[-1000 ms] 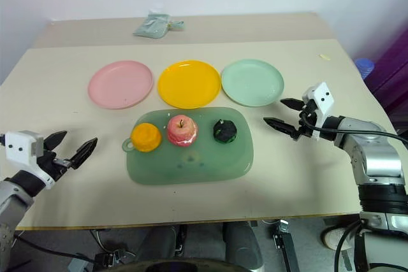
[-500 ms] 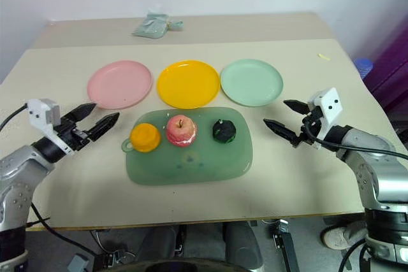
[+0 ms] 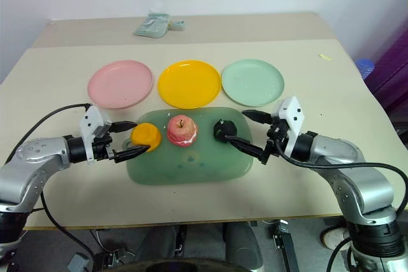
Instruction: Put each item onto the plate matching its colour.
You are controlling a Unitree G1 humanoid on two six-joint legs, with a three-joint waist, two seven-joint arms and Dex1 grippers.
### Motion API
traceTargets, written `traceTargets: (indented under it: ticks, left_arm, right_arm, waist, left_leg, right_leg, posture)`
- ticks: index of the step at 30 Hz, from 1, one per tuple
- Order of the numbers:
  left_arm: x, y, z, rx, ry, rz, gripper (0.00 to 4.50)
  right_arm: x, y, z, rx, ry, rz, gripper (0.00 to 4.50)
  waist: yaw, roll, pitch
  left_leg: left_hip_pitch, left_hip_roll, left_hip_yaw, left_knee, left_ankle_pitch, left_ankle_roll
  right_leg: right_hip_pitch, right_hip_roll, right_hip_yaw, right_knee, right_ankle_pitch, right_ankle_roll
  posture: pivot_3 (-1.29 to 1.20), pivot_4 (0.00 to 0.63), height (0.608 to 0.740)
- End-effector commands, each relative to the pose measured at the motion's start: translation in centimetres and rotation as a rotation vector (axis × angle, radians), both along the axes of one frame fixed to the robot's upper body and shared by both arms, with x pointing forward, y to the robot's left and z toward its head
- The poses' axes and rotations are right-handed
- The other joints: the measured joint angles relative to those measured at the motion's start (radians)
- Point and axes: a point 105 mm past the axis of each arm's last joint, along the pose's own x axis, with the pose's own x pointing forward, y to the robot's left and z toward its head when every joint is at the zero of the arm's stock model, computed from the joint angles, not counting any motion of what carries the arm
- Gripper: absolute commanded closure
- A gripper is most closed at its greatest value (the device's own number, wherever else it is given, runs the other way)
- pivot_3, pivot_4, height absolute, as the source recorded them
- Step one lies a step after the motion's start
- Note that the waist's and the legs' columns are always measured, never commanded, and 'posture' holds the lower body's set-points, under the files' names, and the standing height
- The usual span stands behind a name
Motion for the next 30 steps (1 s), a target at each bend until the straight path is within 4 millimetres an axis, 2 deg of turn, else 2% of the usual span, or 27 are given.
traceTargets:
  ticks: [1, 3, 4, 6, 8, 11, 14, 17, 21, 22, 24, 27, 30]
  left_arm:
    - [0.9, 0.3, 0.2, 0.036, -0.026, 0.009, 0.56]
    - [1.4, 0.5, 0.7, 0.026, -0.043, 0.028, 1.38]
    - [1.7, 0.7, 1.1, 0.011, -0.059, 0.043, 1.64]
    - [2.0, 0.9, 1.8, -0.030, -0.076, 0.062, 1.64]
    - [2.7, 1.3, 3.4, -0.098, -0.114, 0.090, 1.64]
    - [5.1, 1.2, 5.5, -0.137, -0.214, 0.149, 1.64]
    - [8.6, -0.1, 6.6, -0.133, -0.271, 0.220, 1.64]
    - [11.9, -2.8, 6.1, -0.109, -0.255, 0.231, 1.64]
    - [14.0, -6.4, 5.3, -0.119, -0.199, 0.177, 1.64]
    - [14.3, -6.8, 5.2, -0.126, -0.191, 0.172, 0.72]
    - [14.7, -7.1, 5.6, -0.131, -0.206, 0.167, 0.05]
    - [14.5, -6.6, 7.5, -0.234, -0.239, 0.153, 0.05]
    - [12.9, -6.2, 9.2, -0.330, -0.267, 0.076, 0.05]
  right_arm:
    - [-0.9, 1.6, 0.5, -0.002, -0.037, 0.046, 0.00]
    - [-0.9, 1.8, 0.7, 0.003, -0.043, 0.042, 0.00]
    - [-0.8, 1.8, 0.9, 0.005, -0.047, 0.040, 0.00]
    - [-0.9, 1.9, 1.1, 0.008, -0.051, 0.037, 0.00]
    - [-0.8, 1.8, 1.2, 0.007, -0.056, 0.033, 0.00]
    - [-0.7, 1.7, 1.3, 0.009, -0.057, 0.030, 0.00]
    - [-0.5, 1.9, 1.3, 0.014, -0.062, 0.035, 0.00]
    - [-0.2, 2.2, 1.4, 0.029, -0.077, 0.035, 0.00]
    - [-0.1, 2.5, 1.2, 0.039, -0.091, 0.034, 0.00]
    - [-0.1, 2.4, 1.1, 0.040, -0.095, 0.029, 0.00]
    - [-0.3, 2.2, 0.9, 0.044, -0.098, 0.018, 0.00]
    - [-0.7, 1.7, 0.5, 0.044, -0.094, -0.007, 0.00]
    - [-1.0, 1.4, 0.1, 0.041, -0.088, -0.020, 0.00]
  waist:
    - [0.000, 0.000, 0.000]
    - [0.000, 0.000, 0.000]
    - [0.000, 0.000, 0.000]
    - [0.000, 0.000, 0.000]
    - [0.001, -0.001, 0.000]
    - [0.006, -0.001, 0.000]
    - [0.012, -0.002, 0.000]
    - [0.013, -0.002, 0.000]
    - [0.014, -0.002, 0.000]
    - [0.010, -0.002, 0.000]
    - [-0.001, -0.002, 0.000]
    - [-0.006, -0.002, 0.000]
    - [-0.003, -0.002, 0.000]
  left_leg:
    - [0.000, 0.000, 0.000, 0.000, 0.000, 0.000]
    - [0.000, 0.000, 0.000, 0.000, 0.000, 0.000]
    - [0.000, 0.000, 0.000, 0.000, 0.000, 0.000]
    - [0.000, 0.000, 0.000, 0.000, 0.000, 0.000]
    - [0.000, 0.000, -0.001, 0.000, 0.000, 0.000]
    - [-0.001, 0.000, -0.001, 0.001, 0.000, 0.000]
    - [-0.001, -0.001, -0.002, 0.002, 0.000, 0.000]
    - [-0.001, -0.002, -0.002, 0.003, 0.000, 0.000]
    - [-0.001, -0.003, 0.000, 0.003, 0.000, 0.000]
    - [-0.002, -0.003, 0.000, 0.003, 0.000, 0.000]
    - [-0.003, -0.002, 0.000, 0.002, 0.000, 0.000]
    - [-0.003, -0.002, -0.001, 0.001, 0.000, 0.000]
    - [-0.003, -0.002, -0.001, 0.001, 0.000, 0.000]
  right_leg:
    - [0.000, 0.000, 0.000, 0.000, 0.000, 0.000]
    - [0.000, 0.000, 0.000, 0.000, 0.000, 0.000]
    - [0.000, 0.000, 0.000, 0.000, 0.000, 0.000]
    - [0.000, 0.000, 0.000, 0.000, 0.000, 0.000]
    - [0.000, 0.000, 0.000, 0.000, 0.000, 0.000]
    - [0.000, 0.000, -0.001, 0.001, 0.000, 0.000]
    - [0.001, -0.001, -0.002, 0.001, 0.000, 0.000]
    - [0.001, 0.000, -0.002, 0.001, 0.000, 0.001]
    - [0.000, 0.001, -0.002, 0.001, 0.000, 0.001]
    - [0.000, 0.001, -0.002, 0.001, 0.000, 0.001]
    - [-0.002, 0.001, -0.002, 0.001, 0.000, 0.001]
    - [-0.004, 0.001, -0.001, 0.001, 0.000, 0.000]
    - [-0.004, 0.001, -0.001, 0.002, 0.000, 0.001]
  posture:
    - [0.00, 0.150, 0.740]
    - [0.00, 0.150, 0.740]
    - [0.00, 0.150, 0.740]
    - [0.00, 0.150, 0.740]
    - [0.00, 0.150, 0.740]
    - [0.00, 0.150, 0.740]
    - [0.00, 0.150, 0.740]
    - [0.00, 0.150, 0.740]
    - [0.00, 0.150, 0.740]
    - [0.00, 0.150, 0.740]
    - [0.00, 0.150, 0.740]
    - [0.00, 0.150, 0.740]
    - [0.00, 0.150, 0.740]
